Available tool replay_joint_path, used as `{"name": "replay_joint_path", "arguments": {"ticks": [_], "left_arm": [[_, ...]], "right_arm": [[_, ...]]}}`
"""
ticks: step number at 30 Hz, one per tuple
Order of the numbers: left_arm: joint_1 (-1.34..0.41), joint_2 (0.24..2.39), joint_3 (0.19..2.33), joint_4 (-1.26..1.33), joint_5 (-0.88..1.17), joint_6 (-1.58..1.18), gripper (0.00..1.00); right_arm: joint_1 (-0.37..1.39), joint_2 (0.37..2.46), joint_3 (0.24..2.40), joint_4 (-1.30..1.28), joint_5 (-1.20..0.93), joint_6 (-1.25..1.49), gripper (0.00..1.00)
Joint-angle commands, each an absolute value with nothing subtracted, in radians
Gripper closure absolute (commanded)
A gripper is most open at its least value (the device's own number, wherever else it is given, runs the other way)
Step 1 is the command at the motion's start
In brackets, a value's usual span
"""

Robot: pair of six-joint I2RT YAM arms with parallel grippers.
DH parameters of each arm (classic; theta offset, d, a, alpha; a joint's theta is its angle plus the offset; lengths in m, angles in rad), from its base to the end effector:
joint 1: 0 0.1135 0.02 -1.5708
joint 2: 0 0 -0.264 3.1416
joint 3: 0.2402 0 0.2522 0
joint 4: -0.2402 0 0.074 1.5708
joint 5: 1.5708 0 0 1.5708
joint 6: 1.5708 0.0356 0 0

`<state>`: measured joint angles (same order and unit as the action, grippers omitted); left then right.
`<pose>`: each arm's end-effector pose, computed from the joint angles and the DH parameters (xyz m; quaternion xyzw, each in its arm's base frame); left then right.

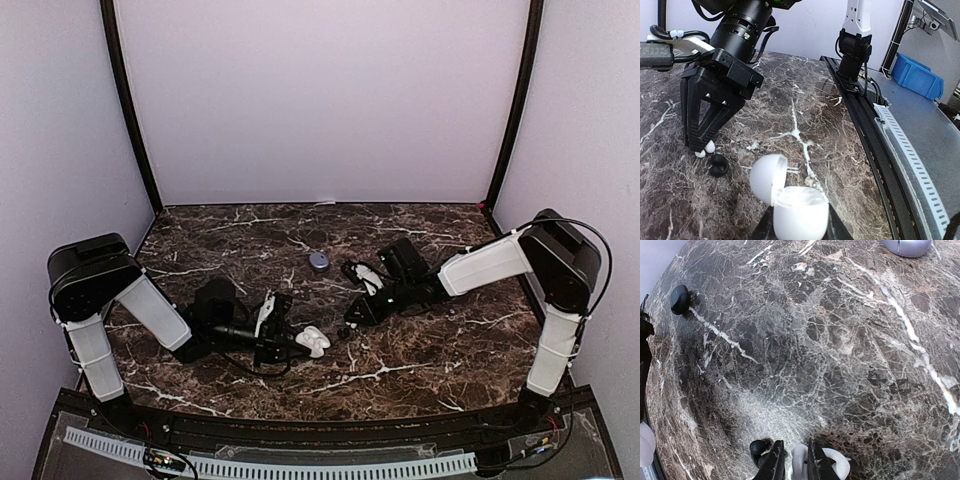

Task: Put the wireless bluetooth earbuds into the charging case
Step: Pick up the left earbud from the center of the board.

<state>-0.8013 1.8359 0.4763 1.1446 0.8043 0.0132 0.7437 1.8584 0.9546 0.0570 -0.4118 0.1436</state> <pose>0.1873 -0.2302 0.1203 0.5093 0.5609 -0.5031 0.4158 0.2584 0.2570 0.1314 -0.3397 0.8531 0.3215 0.2310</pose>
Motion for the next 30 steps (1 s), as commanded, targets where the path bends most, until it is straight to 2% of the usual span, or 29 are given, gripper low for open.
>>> {"name": "replay_joint_path", "arguments": {"ticks": [1, 15, 21, 25, 30], "left_arm": [[-0.804, 1.801, 0.493, 1.132, 0.811, 0.026, 0.82], [-0.804, 1.802, 0.495, 1.131, 0.811, 0.027, 0.82], [-0.804, 1.804, 0.495, 1.131, 0.811, 0.026, 0.82], [-0.804, 1.803, 0.494, 1.131, 0.813, 0.026, 0.82], [-0.804, 1.802, 0.495, 1.131, 0.814, 0.027, 0.82]], "right_arm": [[0.753, 1.828, 0.933, 0.056, -0.417, 0.143, 0.83], [0.760, 1.812, 0.925, 0.044, -0.417, 0.140, 0.81], [0.762, 1.801, 0.927, 0.037, -0.416, 0.140, 0.88], [0.762, 1.790, 0.927, 0.035, -0.417, 0.140, 0.98], [0.764, 1.771, 0.918, 0.041, -0.413, 0.140, 1.00]]}}
